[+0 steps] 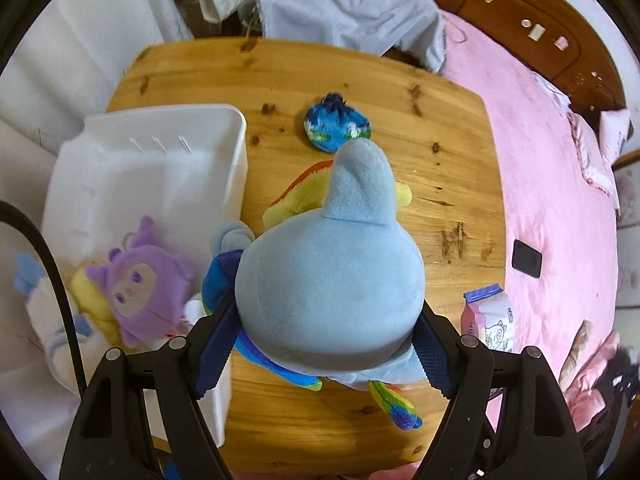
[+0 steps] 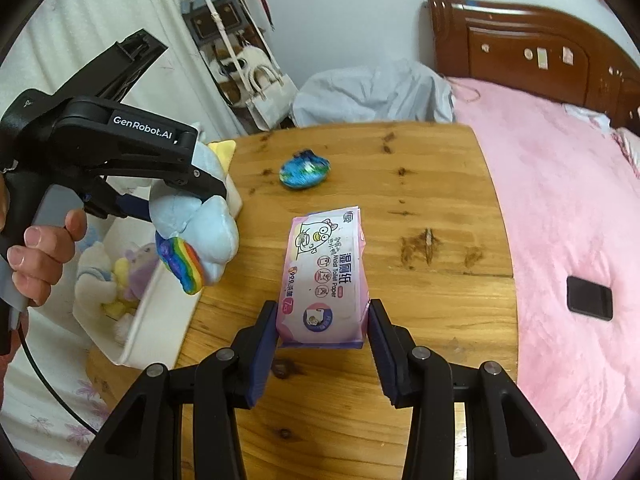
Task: Organize objects
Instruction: 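Carry the rainbow plush in the left gripper while the right gripper carries the tissue pack over the tray, then open the left gripper to drop the rainbow plush while the right gripper drops the tissue pack into the tray, then move the open right gripper to the blue drawstring pouch, then close the right gripper around the blue drawstring pouch, then lift and carry the pouch in the right gripper over the tray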
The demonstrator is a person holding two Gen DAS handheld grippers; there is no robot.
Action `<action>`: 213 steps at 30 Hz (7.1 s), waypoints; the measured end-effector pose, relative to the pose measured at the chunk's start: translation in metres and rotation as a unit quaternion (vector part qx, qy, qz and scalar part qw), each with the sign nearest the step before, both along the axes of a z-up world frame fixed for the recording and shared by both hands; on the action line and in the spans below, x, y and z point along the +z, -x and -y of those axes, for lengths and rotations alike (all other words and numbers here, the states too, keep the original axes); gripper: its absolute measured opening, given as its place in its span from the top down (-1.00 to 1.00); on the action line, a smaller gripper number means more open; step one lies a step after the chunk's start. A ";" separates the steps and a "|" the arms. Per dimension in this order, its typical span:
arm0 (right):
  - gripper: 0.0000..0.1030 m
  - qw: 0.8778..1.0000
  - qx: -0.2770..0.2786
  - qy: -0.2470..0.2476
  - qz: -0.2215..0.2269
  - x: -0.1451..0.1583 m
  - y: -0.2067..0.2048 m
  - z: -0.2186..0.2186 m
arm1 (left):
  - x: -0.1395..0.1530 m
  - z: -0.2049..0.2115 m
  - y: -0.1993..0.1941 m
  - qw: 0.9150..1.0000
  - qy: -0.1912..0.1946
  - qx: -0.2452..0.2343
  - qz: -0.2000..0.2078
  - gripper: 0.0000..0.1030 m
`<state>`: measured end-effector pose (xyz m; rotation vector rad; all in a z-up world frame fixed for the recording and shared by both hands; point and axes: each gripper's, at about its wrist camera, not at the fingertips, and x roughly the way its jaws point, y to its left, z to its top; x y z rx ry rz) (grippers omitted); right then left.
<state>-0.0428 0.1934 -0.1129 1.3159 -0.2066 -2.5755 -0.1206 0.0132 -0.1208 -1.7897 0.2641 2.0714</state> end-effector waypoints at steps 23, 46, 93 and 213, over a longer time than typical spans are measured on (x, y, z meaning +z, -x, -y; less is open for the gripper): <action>0.14 0.997 0.015 0.017 -0.078 0.045 -0.027 0.100 | 0.064 0.086 0.025 0.995 0.000 -0.056 -0.084 -0.59; 0.14 0.996 0.047 0.045 -0.065 0.025 -0.029 0.186 | 0.046 0.147 0.067 0.989 0.031 -0.084 -0.115 -0.61; -0.57 0.995 0.017 -0.058 0.082 0.062 0.060 0.131 | 0.045 0.234 0.015 0.987 -0.084 -0.042 -0.130 -0.65; -0.19 0.992 0.098 -0.073 0.036 -0.084 0.186 0.097 | 0.047 0.189 -0.065 0.983 0.018 0.124 -0.133 -0.65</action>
